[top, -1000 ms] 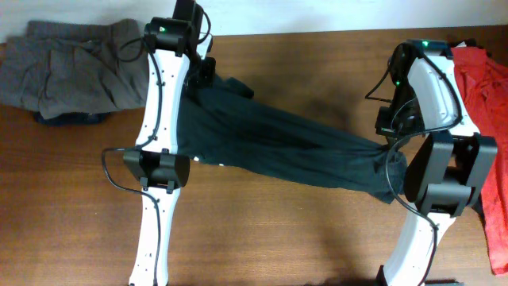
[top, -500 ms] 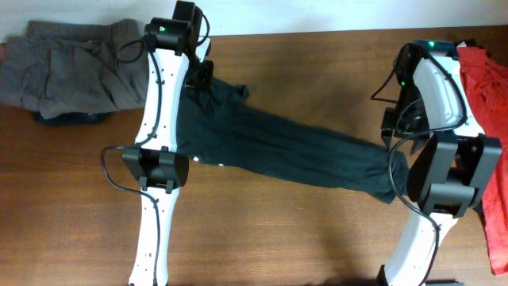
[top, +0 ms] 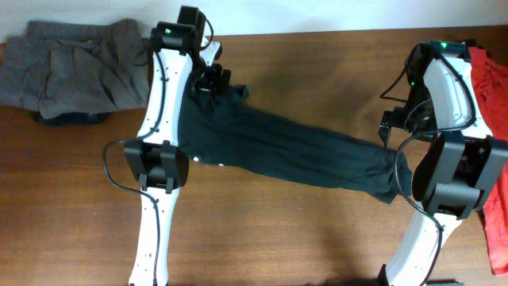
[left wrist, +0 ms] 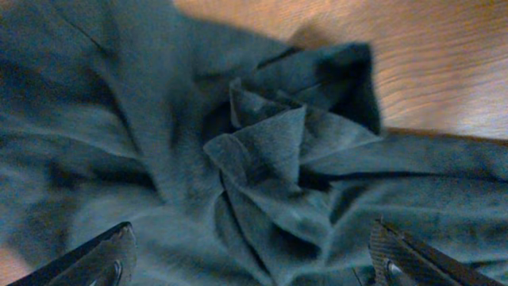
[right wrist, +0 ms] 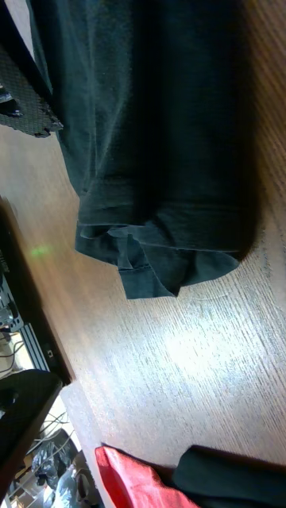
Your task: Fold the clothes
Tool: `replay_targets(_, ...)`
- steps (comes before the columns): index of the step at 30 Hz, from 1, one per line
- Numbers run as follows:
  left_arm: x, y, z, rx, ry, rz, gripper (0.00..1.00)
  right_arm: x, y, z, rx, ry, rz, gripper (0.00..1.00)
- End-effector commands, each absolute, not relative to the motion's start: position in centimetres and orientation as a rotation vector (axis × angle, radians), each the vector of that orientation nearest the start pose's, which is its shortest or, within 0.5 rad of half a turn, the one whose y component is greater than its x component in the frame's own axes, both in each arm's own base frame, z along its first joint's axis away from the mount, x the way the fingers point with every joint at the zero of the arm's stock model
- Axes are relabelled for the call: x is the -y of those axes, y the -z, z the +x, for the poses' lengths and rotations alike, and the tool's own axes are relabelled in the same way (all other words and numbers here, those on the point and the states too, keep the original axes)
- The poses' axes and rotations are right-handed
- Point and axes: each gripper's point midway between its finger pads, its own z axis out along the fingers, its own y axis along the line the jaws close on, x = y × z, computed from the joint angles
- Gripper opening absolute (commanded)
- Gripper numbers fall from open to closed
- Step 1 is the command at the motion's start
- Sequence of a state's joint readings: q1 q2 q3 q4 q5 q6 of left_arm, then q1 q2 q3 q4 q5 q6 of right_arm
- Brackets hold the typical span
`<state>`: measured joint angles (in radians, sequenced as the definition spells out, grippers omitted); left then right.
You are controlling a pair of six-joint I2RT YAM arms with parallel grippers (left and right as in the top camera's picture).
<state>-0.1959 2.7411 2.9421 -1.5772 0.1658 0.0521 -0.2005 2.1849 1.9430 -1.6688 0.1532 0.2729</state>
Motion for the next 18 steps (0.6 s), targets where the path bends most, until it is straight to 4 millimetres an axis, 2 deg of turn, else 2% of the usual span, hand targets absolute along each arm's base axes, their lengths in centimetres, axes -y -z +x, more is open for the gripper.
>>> replay_targets(1, 14.36, -6.57, 51.26, -2.989, 0.302, 0.355, 0.90, 9.62, -11.43, 33.41, -3.320, 0.307, 0.753, 0.99)
replay_targets(3, 14.79, -5.99, 51.27, -2.991, 0.301, 0.367, 0.89, 9.62, -11.42, 33.43, -3.319, 0.307, 0.753, 0.99)
replay_targets(4, 14.95, -5.86, 51.39, -2.986, 0.294, 0.372, 0.81, 9.63, -11.41, 33.47, -3.317, 0.307, 0.753, 0.99)
replay_targets(11, 15.22, -5.78, 51.86, -2.968, 0.203, 0.362, 0.59, 9.65, -11.40, 33.51, -3.315, 0.307, 0.753, 0.99)
replay_targets(12, 15.20, -5.77, 51.80, -2.970, 0.202, 0.362, 0.51, 9.65, -11.38, 33.57, -3.313, 0.306, 0.752, 0.99)
replay_targets(16, 14.97, -5.78, 51.33, -2.990, 0.193, 0.361, 0.43, 9.68, -11.34, 33.70, -3.307, 0.305, 0.752, 0.99)
replay_targets(18, 14.54, -5.91, 51.19, -2.997, 0.158, 0.359, 0.36, 9.70, -11.32, 33.79, -3.303, 0.304, 0.752, 0.99)
